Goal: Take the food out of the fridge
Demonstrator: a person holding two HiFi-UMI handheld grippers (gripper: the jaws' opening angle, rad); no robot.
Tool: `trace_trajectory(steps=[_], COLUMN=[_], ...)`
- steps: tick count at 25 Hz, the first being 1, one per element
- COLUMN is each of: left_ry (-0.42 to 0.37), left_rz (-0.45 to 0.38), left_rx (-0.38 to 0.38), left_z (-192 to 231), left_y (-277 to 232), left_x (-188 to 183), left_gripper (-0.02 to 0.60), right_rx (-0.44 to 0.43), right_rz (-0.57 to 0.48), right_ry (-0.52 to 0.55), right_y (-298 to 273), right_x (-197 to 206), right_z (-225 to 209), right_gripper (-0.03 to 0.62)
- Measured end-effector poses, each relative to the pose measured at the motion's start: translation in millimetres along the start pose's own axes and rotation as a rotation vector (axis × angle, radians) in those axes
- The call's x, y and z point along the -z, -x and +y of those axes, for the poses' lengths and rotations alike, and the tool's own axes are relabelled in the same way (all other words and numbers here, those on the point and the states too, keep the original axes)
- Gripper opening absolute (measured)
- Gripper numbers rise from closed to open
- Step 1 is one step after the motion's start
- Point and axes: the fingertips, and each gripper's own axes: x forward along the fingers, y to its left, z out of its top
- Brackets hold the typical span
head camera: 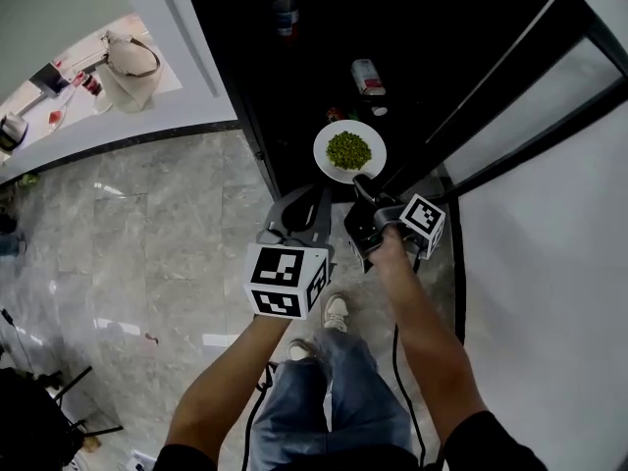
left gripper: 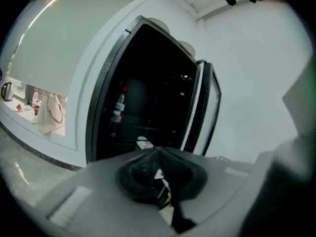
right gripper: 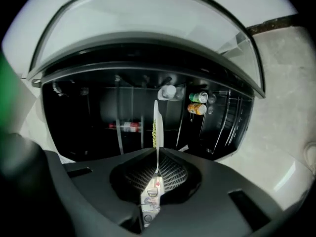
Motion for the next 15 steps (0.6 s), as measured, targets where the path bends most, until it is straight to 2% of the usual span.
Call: trace_trajectory(steps=[15], left_ry=[-0.012], left_rz=[0.001], left_rx=[-0.027], left_z=[-57], left_y=[98], left_x=[-105], left_gripper=[0.002], right_rx=[-0.031], right_rz=[0.01], right_ry=[0.043], right_y=[124], right_x=[66], right_z=[160], right_gripper=[0.009])
